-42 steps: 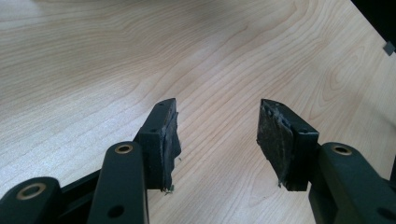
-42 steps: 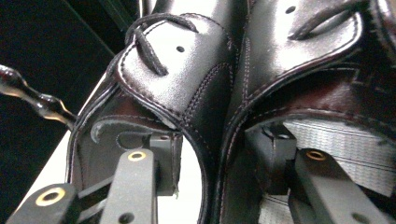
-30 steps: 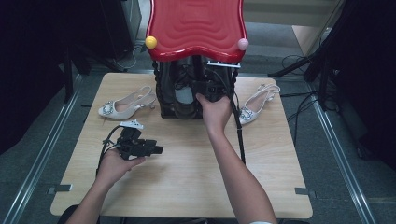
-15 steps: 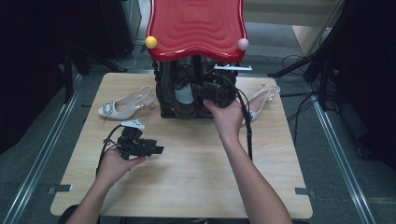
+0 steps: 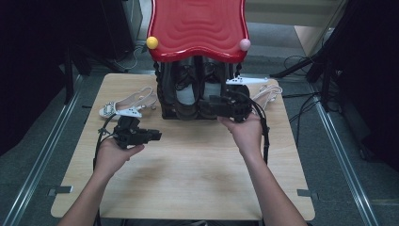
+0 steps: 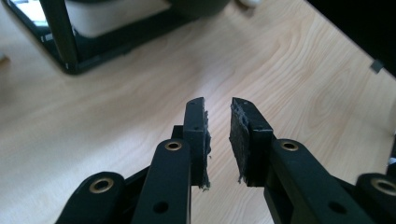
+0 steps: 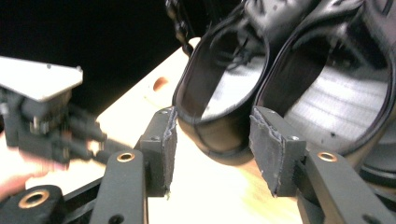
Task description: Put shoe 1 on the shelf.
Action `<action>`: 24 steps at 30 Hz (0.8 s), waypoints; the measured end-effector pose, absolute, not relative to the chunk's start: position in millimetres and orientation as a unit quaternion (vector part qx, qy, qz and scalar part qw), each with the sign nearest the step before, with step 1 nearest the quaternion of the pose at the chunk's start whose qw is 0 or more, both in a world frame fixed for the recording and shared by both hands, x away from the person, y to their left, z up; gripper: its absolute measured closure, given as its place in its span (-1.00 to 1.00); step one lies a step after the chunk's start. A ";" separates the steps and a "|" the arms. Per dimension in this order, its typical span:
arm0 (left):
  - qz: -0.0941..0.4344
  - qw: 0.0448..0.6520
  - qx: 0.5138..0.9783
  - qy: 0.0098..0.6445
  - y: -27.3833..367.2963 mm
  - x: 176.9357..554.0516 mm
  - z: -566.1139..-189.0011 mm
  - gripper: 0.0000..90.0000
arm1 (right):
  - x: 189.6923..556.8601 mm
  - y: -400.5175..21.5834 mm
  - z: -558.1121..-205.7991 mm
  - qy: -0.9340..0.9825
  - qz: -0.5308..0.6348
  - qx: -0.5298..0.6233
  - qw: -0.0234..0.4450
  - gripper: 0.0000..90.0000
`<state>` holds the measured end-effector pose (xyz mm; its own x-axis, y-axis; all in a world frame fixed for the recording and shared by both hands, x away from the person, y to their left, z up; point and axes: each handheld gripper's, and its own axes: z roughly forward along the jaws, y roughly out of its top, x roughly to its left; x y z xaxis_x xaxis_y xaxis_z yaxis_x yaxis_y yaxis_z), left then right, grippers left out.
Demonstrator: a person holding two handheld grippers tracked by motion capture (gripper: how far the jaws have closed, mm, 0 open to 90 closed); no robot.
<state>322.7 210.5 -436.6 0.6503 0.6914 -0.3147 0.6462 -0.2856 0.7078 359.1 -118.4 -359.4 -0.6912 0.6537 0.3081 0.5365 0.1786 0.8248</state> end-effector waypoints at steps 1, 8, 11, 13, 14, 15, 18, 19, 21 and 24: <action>0.030 0.428 0.803 0.414 210.2 324.8 -432.6 0.75 | 357.2 -120.1 -361.4 0.767 0.510 0.386 0.057 0.16; 0.022 0.448 0.810 0.378 199.8 339.9 -385.0 0.91 | 350.0 -123.5 -379.6 0.780 0.500 0.373 0.045 0.18; 0.035 0.446 0.817 0.364 192.8 346.0 -363.6 0.93 | 352.1 -124.5 -387.1 0.780 0.501 0.374 0.028 0.21; 0.045 0.440 0.821 0.361 190.2 351.8 -352.7 0.94 | 353.4 -124.8 -389.5 0.780 0.501 0.373 0.025 0.23; 0.053 0.440 0.821 0.360 188.8 356.1 -345.3 0.95 | 354.0 -124.5 -390.7 0.781 0.501 0.372 0.025 0.24; 0.056 0.439 0.823 0.358 187.7 359.5 -339.1 0.96 | 355.1 -124.2 -392.3 0.782 0.502 0.368 0.026 0.27; 0.068 0.442 0.824 0.347 183.0 368.1 -323.0 0.99 | 358.5 -121.9 -394.3 0.780 0.507 0.367 -0.001 0.37; 0.073 0.442 0.826 0.341 181.1 371.3 -317.5 1.00 | 359.7 -121.2 -394.9 0.782 0.506 0.365 -0.002 0.39; 0.080 0.438 0.830 0.336 176.7 377.7 -307.4 1.00 | 361.2 -119.2 -396.0 0.789 0.495 0.364 0.013 0.49; 0.085 0.438 0.832 0.330 171.8 388.1 -292.8 1.00 | 362.9 -118.1 -399.3 0.795 0.486 0.363 0.022 0.64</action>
<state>388.1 171.8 -292.8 0.7671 0.6245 -0.1471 0.4748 -0.3983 0.7848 362.9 -118.1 -399.3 -0.7361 0.5978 0.3176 0.5549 0.2640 0.7889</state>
